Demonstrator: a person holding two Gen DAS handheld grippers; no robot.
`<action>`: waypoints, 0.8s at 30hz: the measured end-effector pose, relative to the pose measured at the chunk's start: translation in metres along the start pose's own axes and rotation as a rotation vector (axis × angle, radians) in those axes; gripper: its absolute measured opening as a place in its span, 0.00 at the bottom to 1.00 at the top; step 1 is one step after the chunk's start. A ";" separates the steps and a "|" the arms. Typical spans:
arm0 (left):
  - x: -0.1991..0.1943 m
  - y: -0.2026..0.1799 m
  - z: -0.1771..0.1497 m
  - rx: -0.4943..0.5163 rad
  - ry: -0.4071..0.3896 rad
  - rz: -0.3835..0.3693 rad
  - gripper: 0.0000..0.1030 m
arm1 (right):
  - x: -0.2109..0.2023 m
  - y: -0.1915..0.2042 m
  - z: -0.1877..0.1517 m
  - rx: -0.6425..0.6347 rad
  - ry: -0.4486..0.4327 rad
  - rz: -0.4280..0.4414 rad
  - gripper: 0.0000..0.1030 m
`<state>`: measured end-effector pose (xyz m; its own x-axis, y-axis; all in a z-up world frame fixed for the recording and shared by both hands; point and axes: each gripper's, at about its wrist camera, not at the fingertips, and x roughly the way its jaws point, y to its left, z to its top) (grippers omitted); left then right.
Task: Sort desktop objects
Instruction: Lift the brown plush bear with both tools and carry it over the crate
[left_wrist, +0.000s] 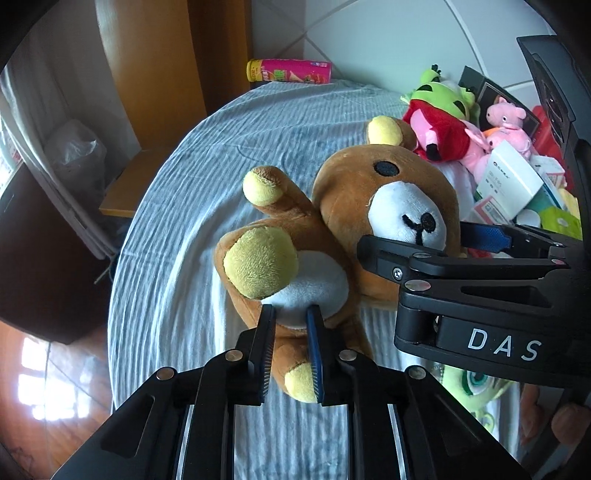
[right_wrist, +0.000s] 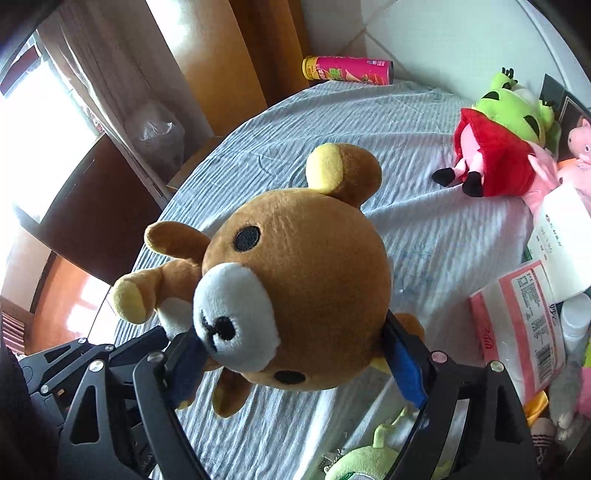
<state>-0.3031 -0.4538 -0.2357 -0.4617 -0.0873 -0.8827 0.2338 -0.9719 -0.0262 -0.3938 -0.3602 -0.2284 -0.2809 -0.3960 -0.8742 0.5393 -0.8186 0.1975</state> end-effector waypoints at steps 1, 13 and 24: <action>0.001 0.001 -0.003 0.003 0.006 0.005 0.21 | -0.002 -0.001 -0.001 0.012 0.001 -0.009 0.83; 0.028 0.003 -0.021 -0.025 0.111 0.022 0.74 | 0.010 -0.030 -0.032 0.216 0.055 0.017 0.83; 0.046 -0.010 -0.024 -0.006 0.083 -0.014 0.36 | 0.013 -0.029 -0.023 0.139 0.049 0.025 0.82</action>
<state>-0.3066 -0.4428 -0.2874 -0.3925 -0.0554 -0.9181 0.2330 -0.9716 -0.0409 -0.3949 -0.3322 -0.2553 -0.2277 -0.3990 -0.8883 0.4299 -0.8597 0.2759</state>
